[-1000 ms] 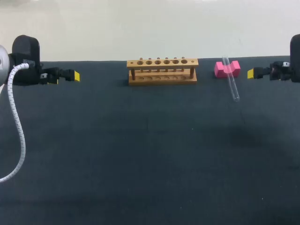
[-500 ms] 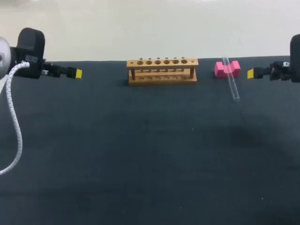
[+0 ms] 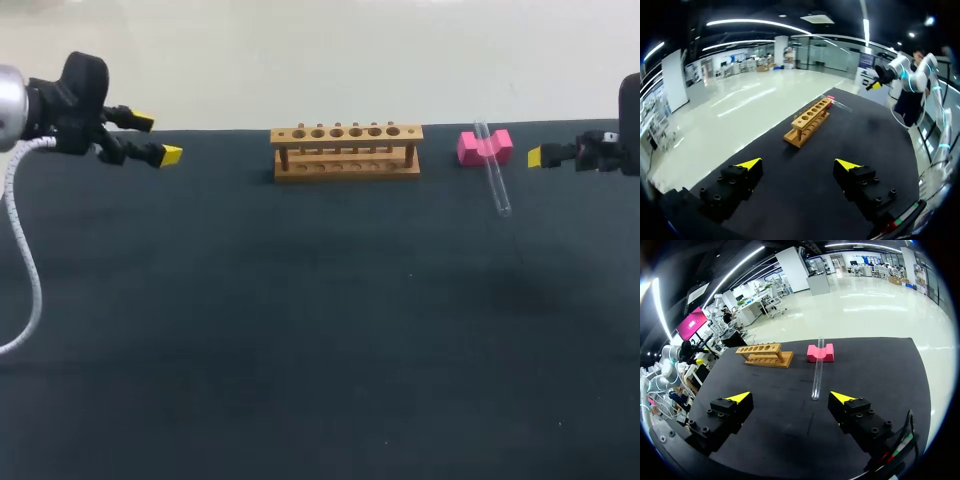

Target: Grasp the test tube, adjust it, and insert it.

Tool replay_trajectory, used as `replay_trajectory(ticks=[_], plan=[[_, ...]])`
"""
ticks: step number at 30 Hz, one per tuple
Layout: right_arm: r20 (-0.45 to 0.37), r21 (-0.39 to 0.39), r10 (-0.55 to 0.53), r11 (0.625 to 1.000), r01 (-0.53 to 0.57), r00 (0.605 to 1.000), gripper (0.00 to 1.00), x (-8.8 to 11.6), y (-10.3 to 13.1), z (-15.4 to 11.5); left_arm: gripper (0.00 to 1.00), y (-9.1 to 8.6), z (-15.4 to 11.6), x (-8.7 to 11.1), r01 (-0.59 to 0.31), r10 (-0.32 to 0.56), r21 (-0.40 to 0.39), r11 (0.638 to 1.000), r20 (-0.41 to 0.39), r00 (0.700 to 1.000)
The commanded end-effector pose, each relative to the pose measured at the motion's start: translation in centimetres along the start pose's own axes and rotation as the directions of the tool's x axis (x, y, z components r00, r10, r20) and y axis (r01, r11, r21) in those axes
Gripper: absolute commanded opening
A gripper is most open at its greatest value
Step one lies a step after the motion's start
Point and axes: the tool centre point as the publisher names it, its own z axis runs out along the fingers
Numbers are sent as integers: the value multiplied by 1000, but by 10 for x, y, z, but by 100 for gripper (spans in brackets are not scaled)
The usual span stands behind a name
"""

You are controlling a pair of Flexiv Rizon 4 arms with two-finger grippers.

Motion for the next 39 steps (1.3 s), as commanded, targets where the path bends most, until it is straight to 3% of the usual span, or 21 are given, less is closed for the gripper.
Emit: replay_trajectory(ticks=[1,14,24,39], plan=[[0,1,-1,1000,1,1000,100,0,0,-1,100,17,28,4,-207,173,278,938,141,975],[0,1,-1,1000,1,1000,100,0,0,-1,100,31,73,10,-274,207,354,894,216,954],[0,1,-1,1000,1,1000,100,0,0,-1,100,32,89,4,-255,184,323,911,235,954],[0,1,-1,1000,1,1000,100,0,0,-1,100,25,87,5,-235,171,300,924,225,959]])
